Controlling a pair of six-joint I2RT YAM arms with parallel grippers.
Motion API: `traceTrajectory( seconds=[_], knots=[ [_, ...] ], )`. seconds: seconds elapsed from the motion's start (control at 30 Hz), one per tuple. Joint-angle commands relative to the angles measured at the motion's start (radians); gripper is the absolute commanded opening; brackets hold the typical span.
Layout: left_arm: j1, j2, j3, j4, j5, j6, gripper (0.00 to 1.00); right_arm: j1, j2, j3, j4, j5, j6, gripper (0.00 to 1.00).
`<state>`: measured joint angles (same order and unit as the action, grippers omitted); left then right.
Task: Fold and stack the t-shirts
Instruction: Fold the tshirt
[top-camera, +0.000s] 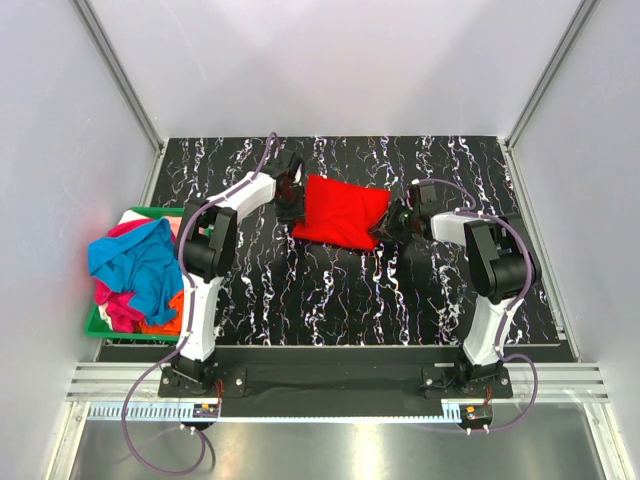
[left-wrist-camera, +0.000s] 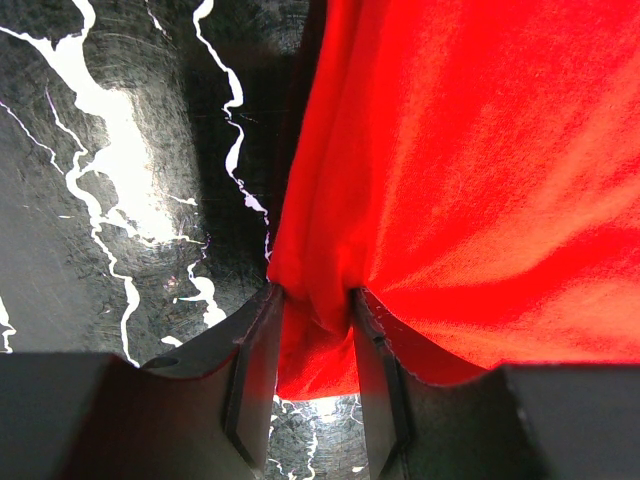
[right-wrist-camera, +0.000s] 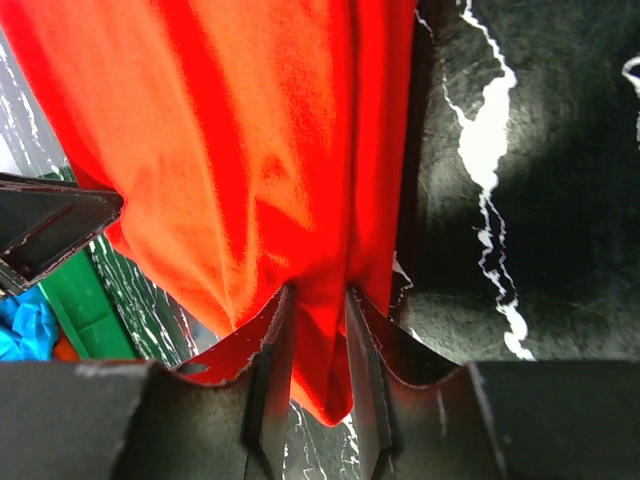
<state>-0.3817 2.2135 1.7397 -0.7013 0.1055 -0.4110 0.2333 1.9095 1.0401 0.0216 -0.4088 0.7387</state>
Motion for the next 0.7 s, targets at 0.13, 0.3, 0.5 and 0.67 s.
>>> traceTrajectory(
  seconds=[0.13,0.3,0.5,0.67],
  knots=[
    [0.007,0.026,-0.008,-0.004,-0.021,0.005,0.38,0.008,0.025,-0.002,0.069,0.025,0.024,0.31],
    [0.006,0.034,-0.009,-0.003,-0.027,0.006,0.38,0.006,0.042,0.006,0.090,0.015,0.034,0.06],
    [0.021,0.044,-0.019,-0.020,-0.078,-0.005,0.38,-0.005,-0.026,-0.028,0.072,0.031,0.013,0.00],
    [0.029,0.084,0.004,-0.056,-0.101,0.012,0.37,-0.031,-0.082,-0.052,0.045,0.018,-0.012,0.00]
  ],
)
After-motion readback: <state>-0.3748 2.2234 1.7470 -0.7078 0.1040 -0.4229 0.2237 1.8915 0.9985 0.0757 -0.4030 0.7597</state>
